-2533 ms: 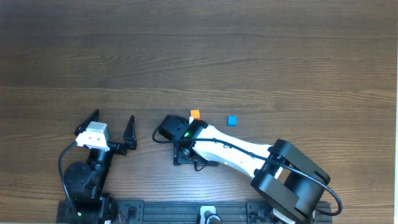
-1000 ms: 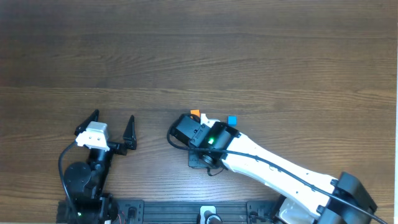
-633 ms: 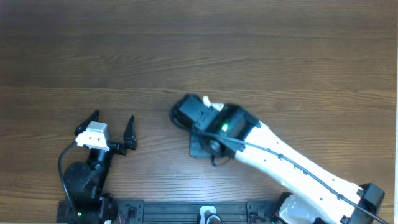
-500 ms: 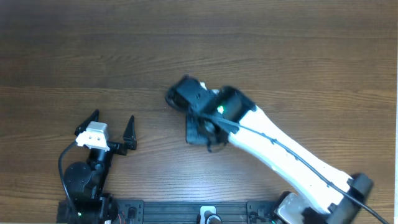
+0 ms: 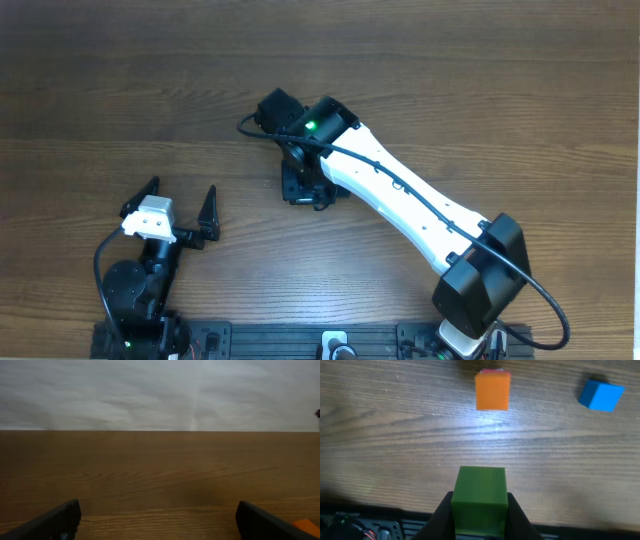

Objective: Stack Cubes

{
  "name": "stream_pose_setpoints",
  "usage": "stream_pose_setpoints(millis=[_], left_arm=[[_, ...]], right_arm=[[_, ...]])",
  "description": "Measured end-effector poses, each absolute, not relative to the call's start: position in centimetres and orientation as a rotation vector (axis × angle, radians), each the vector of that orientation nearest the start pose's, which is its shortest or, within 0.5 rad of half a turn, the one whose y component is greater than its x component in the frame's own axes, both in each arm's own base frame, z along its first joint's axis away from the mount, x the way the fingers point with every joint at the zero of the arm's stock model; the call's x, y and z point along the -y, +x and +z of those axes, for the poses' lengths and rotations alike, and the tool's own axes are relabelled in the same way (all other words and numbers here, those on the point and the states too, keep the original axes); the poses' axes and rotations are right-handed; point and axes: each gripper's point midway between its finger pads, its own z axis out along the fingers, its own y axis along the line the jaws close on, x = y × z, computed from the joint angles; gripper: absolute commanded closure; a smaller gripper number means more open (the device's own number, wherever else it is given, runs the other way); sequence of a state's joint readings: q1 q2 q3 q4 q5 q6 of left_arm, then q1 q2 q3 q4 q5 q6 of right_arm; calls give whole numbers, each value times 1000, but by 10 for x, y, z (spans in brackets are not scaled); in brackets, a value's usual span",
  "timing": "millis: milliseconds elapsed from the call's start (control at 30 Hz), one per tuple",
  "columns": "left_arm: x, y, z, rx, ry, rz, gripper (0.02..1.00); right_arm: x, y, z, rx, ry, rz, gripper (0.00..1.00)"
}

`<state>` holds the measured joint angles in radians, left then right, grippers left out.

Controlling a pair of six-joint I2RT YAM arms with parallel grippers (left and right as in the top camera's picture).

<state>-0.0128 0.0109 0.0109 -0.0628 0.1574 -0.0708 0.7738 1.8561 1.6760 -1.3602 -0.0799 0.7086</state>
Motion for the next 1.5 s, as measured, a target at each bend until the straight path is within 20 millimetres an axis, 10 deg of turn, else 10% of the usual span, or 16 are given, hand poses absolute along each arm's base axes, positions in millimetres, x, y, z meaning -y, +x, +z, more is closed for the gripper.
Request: stream_pose_setpoints(millis=[1500], left_arm=[[30,244,161,-1635,73,-193,18]], right_arm=[[-259,280,100,-3143,-80,81,989]])
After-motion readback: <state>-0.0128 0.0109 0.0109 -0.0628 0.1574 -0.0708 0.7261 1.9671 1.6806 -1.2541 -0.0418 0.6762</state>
